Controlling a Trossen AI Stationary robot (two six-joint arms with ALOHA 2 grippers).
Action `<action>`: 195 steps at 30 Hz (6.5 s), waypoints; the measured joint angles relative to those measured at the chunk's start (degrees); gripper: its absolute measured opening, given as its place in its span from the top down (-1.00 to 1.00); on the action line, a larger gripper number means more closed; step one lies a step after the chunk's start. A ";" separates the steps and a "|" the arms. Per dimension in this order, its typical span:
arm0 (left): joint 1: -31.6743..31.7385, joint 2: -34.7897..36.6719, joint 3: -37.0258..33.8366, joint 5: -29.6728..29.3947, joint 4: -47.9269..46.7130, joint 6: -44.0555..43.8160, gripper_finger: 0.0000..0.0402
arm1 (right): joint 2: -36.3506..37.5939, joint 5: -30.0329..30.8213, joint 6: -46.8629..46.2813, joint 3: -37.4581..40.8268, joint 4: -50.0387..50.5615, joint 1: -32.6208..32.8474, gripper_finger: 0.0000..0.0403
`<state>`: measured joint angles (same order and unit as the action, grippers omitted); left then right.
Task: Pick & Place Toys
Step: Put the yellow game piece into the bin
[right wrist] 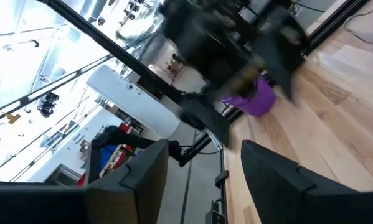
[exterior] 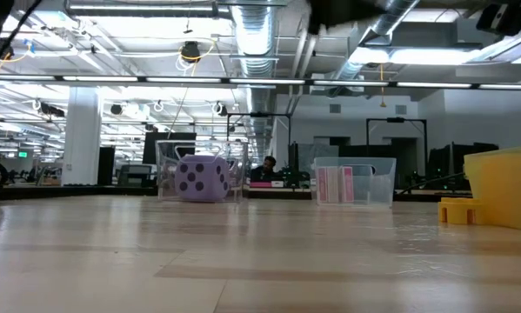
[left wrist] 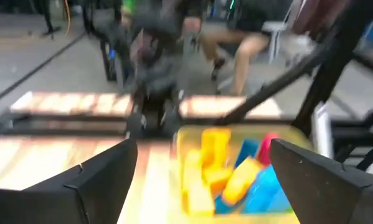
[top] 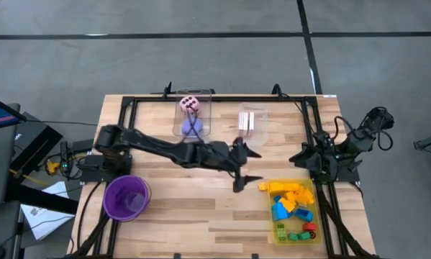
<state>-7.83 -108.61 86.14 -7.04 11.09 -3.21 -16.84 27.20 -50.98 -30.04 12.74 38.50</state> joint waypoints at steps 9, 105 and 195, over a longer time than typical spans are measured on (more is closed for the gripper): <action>-0.24 -14.36 -0.06 3.97 6.34 3.60 -0.77 | 0.00 0.30 -0.01 0.00 -1.14 -0.02 0.04; 1.22 -26.53 12.42 4.10 -15.33 -0.87 0.32 | 0.00 1.20 3.16 0.02 -1.14 0.09 0.04; 9.40 1.61 4.64 35.34 14.89 -54.23 0.31 | -46.97 -10.17 60.89 -46.18 19.86 -18.00 0.55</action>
<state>1.57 -107.00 90.78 28.30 25.98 -57.44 -63.81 17.03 9.91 -76.23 32.60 20.50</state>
